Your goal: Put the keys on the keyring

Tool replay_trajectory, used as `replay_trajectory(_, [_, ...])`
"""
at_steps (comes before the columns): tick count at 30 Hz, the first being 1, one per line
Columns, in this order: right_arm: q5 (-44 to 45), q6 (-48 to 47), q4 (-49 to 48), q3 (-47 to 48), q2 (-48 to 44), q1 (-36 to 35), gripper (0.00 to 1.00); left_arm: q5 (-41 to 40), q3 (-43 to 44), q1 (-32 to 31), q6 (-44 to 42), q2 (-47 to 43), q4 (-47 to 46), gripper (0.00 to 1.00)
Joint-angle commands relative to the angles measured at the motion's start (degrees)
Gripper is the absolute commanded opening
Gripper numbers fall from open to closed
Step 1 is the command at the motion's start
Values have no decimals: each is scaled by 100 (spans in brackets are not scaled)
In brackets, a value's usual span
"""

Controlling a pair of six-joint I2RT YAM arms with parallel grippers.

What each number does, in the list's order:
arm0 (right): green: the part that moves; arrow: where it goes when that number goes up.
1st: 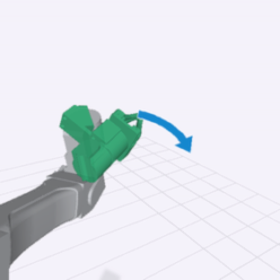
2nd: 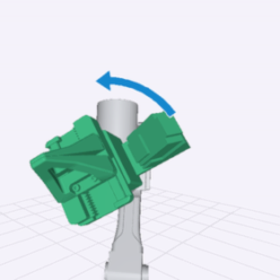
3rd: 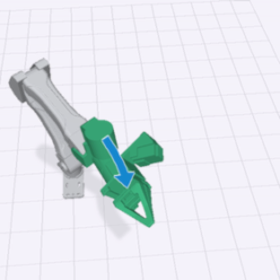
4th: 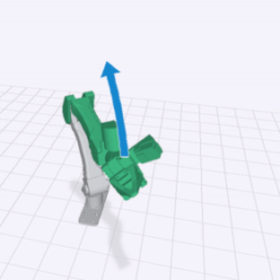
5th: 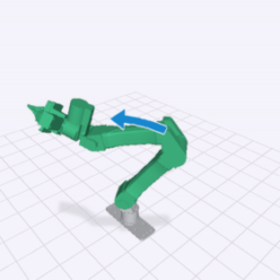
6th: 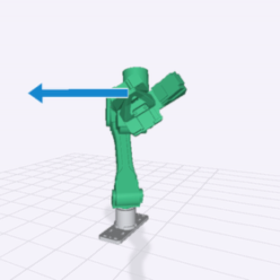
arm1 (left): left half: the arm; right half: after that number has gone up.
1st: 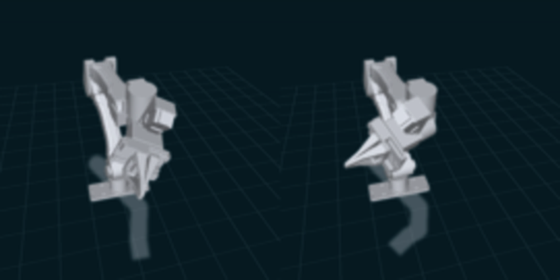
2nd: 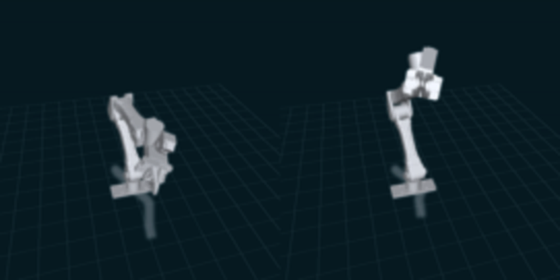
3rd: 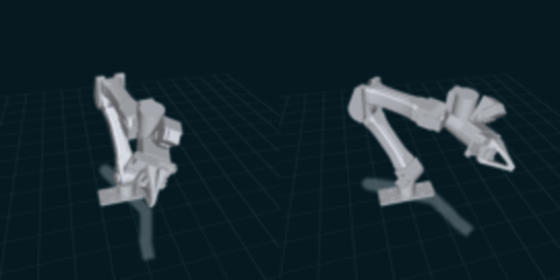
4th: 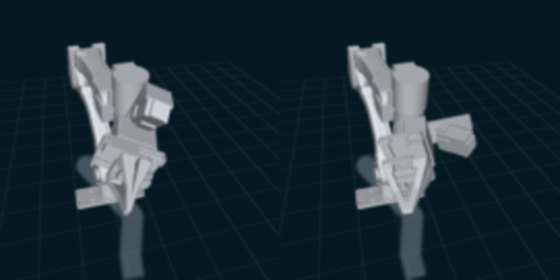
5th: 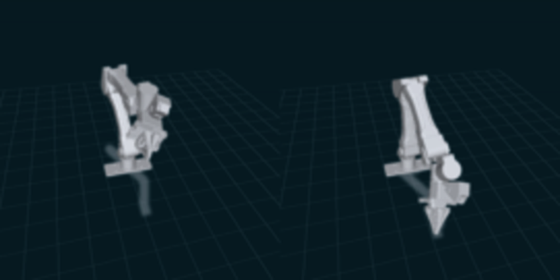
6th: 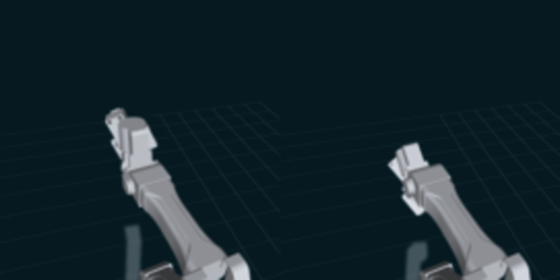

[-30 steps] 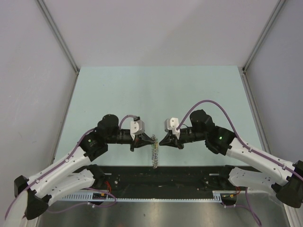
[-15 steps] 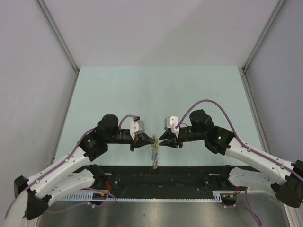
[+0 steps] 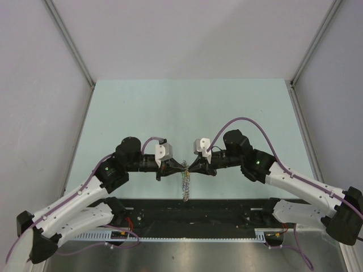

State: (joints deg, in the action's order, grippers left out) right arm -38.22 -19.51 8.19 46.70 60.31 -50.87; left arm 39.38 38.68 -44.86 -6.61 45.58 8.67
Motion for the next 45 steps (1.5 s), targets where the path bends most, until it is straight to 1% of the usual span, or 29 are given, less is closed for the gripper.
replay_trajectory(1, [-142, 52, -230, -12, -72, 7, 8, 123, 44, 21, 143, -164, -489, 0])
replay_trajectory(2, [-107, 61, -212, -12, -99, 16, 3, 97, 44, 21, 151, -155, -489, 0])
replay_trajectory(3, [-107, 61, -195, -12, -125, 25, 0, 88, 44, 21, 151, -146, -480, 0])
replay_trajectory(16, [-37, 88, -195, 6, -345, 60, 0, 149, 131, 21, 46, 3, -295, 0])
replay_trajectory(23, [7, 26, -107, 24, -301, 16, 0, 18, 87, 21, 318, -23, -497, 0])
replay_trajectory(34, [613, -141, 95, 94, -336, -247, 0, -606, 140, 21, 617, 3, -480, 0])
replay_trajectory(36, [701, -159, 130, 94, -345, -318, 0, -676, 140, 21, 793, 3, -489, 0])
replay_trajectory(45, [1281, -238, 218, 182, -292, -643, 0, -1063, 158, 21, 925, -14, -454, 0])
